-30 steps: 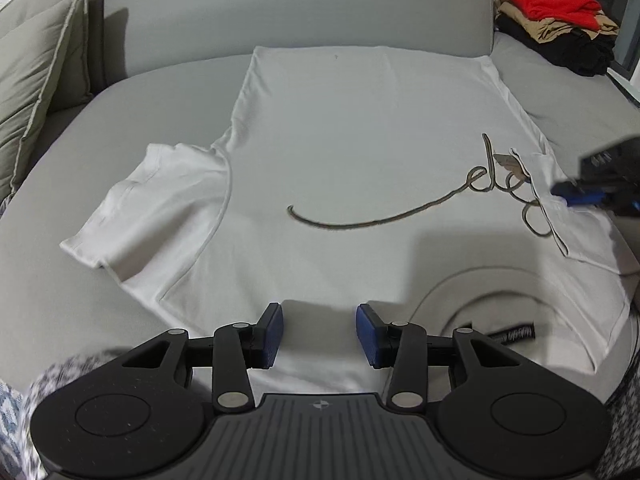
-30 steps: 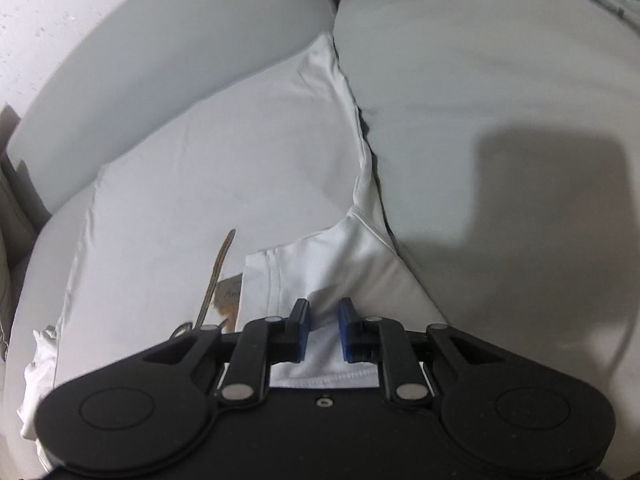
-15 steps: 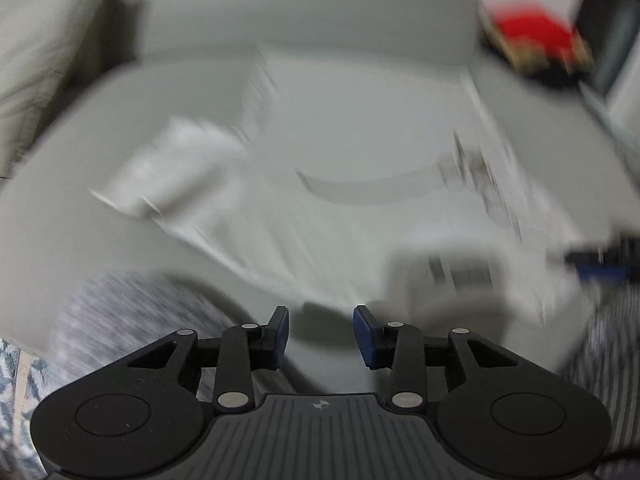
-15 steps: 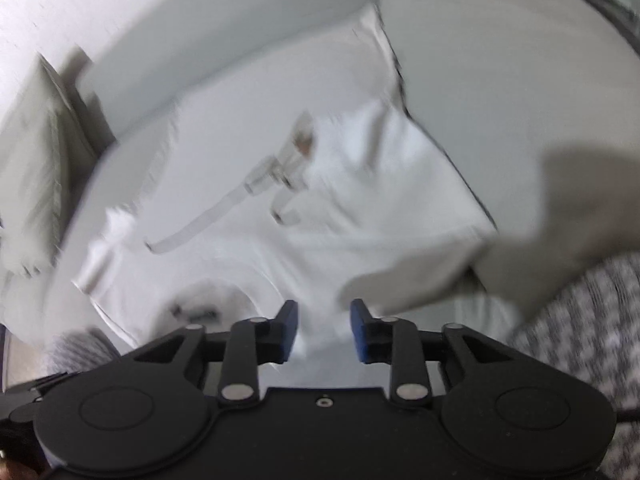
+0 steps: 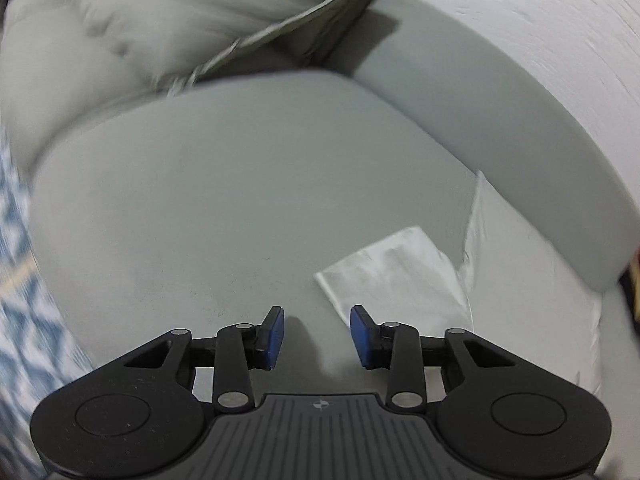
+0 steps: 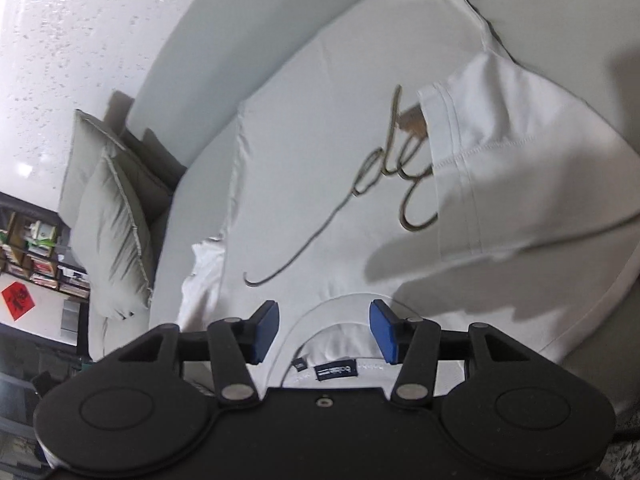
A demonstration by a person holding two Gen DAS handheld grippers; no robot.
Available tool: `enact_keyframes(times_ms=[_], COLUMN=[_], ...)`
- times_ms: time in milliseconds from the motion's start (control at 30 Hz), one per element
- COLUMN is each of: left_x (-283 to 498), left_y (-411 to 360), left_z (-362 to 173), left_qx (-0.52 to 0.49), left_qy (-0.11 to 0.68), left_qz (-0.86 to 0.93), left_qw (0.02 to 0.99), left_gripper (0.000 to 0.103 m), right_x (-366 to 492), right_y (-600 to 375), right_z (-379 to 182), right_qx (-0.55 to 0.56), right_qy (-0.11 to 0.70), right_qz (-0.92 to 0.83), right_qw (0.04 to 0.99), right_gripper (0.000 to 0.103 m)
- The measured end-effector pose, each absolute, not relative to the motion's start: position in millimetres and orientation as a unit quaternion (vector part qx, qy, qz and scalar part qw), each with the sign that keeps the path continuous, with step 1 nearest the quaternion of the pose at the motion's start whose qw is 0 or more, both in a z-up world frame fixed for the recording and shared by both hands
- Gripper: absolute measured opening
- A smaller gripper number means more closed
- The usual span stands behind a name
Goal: Fold clothes
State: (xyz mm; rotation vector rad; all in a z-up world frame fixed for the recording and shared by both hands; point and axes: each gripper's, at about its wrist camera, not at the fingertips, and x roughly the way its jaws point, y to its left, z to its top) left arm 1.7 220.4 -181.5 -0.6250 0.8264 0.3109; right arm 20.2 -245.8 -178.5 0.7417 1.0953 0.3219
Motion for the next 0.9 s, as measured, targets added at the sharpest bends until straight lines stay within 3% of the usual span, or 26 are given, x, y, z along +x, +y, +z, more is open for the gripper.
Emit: enact_keyframes(times_ms=[200, 367, 433, 467, 500, 733, 900], left_x=[18.8, 36.1, 45.0, 49.3, 52.9, 55.3, 49.9], left_y=[246.6, 240.1, 236.9, 235.4, 234.1, 188.9, 122.5], left_z=[-209.8, -209.5, -209.8, -209.9, -209.1, -164.5, -126.0], left_qx=[-0.41, -0.41, -0.402, -0.393, -0.379, -0.238, -0.079], left_qy=[0.388, 0.397, 0.405, 0.411, 0.419, 0.377, 0.316], left_qz=[0.116, 0.104, 0.093, 0.088, 0.095, 0.118, 0.069], left_qw=[0.817, 0.815, 0.816, 0.818, 0.82, 0.887, 0.943], left_gripper=[0.029, 0.029, 0.025, 0.018, 0.001, 0.001, 0.001], right_x=[20.6, 20.4, 20.7, 20.6, 20.5, 20.9, 22.2], right_y=[-251.3, -253.2, -253.3, -253.7, -254.0, -256.5, -258.6], right_z=[-188.2, -190.9, -191.9, -191.7, -191.5, -191.6, -193.2], right_qx=[0.358, 0.364, 0.365, 0.365, 0.365, 0.363, 0.368], right_qy=[0.511, 0.51, 0.509, 0.509, 0.509, 0.508, 0.507], right_qz=[0.134, 0.132, 0.132, 0.132, 0.132, 0.138, 0.142], right_qw=[0.77, 0.768, 0.768, 0.768, 0.768, 0.769, 0.767], right_gripper=[0.051, 0.051, 0.052, 0.052, 0.052, 0.052, 0.052])
